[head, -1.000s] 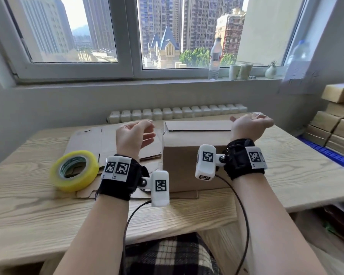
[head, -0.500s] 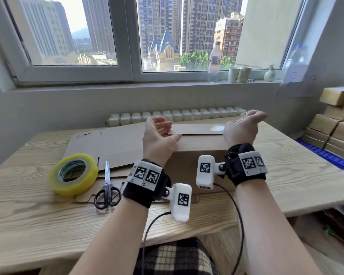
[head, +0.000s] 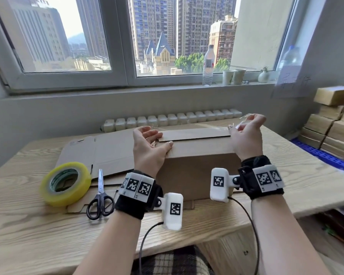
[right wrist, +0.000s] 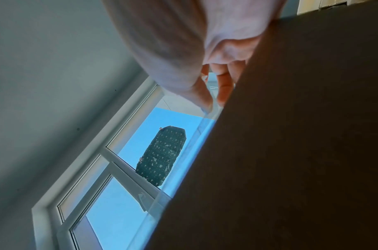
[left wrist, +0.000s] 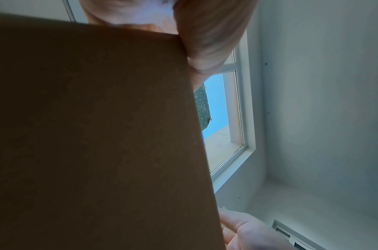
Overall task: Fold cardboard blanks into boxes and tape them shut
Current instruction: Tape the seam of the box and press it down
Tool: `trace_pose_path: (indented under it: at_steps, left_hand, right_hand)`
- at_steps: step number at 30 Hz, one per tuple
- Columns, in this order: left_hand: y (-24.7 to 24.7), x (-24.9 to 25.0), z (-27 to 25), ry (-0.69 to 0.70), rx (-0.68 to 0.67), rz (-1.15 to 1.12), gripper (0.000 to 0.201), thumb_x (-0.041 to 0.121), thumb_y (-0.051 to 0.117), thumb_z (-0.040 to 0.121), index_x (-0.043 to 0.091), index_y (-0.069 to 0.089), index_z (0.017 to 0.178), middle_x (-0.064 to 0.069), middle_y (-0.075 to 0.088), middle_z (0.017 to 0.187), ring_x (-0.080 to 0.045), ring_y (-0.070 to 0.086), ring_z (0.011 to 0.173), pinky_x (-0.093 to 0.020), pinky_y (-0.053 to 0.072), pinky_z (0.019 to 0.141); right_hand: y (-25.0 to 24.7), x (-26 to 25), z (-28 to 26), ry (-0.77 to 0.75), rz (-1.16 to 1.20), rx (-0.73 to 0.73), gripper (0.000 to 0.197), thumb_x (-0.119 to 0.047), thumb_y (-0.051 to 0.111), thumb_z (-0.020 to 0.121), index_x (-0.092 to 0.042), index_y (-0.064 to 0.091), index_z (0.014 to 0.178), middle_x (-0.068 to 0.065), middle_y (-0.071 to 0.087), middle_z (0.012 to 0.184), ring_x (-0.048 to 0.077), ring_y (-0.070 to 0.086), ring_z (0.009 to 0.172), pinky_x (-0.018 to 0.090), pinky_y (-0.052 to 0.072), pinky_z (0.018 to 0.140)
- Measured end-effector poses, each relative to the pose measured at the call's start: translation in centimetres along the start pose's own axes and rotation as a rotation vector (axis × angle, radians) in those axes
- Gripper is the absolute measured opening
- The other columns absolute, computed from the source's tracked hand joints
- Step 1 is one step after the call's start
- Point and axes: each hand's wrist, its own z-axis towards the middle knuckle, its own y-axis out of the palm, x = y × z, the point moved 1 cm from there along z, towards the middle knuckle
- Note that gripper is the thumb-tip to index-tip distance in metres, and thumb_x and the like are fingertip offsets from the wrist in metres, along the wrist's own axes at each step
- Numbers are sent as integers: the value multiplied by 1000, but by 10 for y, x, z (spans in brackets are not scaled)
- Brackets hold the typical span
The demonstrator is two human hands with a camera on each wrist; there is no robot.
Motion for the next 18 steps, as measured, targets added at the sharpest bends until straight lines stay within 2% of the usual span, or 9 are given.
trace_pose_path:
  at_steps: [2, 6, 10, 12, 15, 18]
  left_hand:
    - [1, -2, -1, 19, -2, 12, 65, -3, 83, 71, 17, 42, 116, -2, 59, 112, -10, 65, 105, -30, 50, 100]
    - [2, -3, -1, 67, 8, 42, 65, -2, 83, 71, 22, 42, 115, 1, 57, 114, -10, 64, 105, -30, 52, 98]
    - [3, -1, -2, 132, 15, 119, 67, 0, 82, 72, 27, 40, 117, 5, 48, 125, -8, 64, 103, -13, 50, 80]
    - [5, -1, -3, 152, 16, 159, 68, 1, 81, 73, 27, 38, 119, 9, 42, 127, -8, 62, 103, -10, 48, 73]
    - [6, -1, -4, 176, 1, 213, 70, 0, 79, 75, 24, 36, 125, 7, 38, 131, -9, 58, 107, -4, 44, 70]
    - [4, -4, 0, 195, -51, 214, 73, 1, 77, 76, 27, 34, 128, 15, 39, 129, -6, 56, 114, -9, 46, 74]
  right_hand:
    - [0, 4, -1, 20, 4, -8, 41, -8, 60, 94, -5, 30, 121, 10, 55, 103, 36, 62, 100, 45, 48, 92]
    - [-1, 8, -3, 36, 45, 24, 41, -7, 58, 95, -2, 29, 125, 16, 58, 110, 34, 61, 101, 32, 43, 82]
    - [0, 8, -5, 29, 95, 77, 42, -7, 60, 94, -2, 30, 124, 2, 52, 94, 28, 59, 89, 40, 49, 86]
    - [0, 8, -8, 2, 113, 116, 42, -7, 60, 95, 0, 30, 124, -2, 51, 88, 22, 57, 82, 42, 51, 85]
    - [-1, 10, -11, -23, 137, 140, 42, -8, 58, 96, 1, 30, 126, -1, 53, 88, 25, 60, 82, 42, 52, 83]
    - [1, 12, -12, -43, 119, 134, 37, -9, 54, 98, -1, 29, 125, -7, 53, 82, 34, 67, 84, 47, 53, 82]
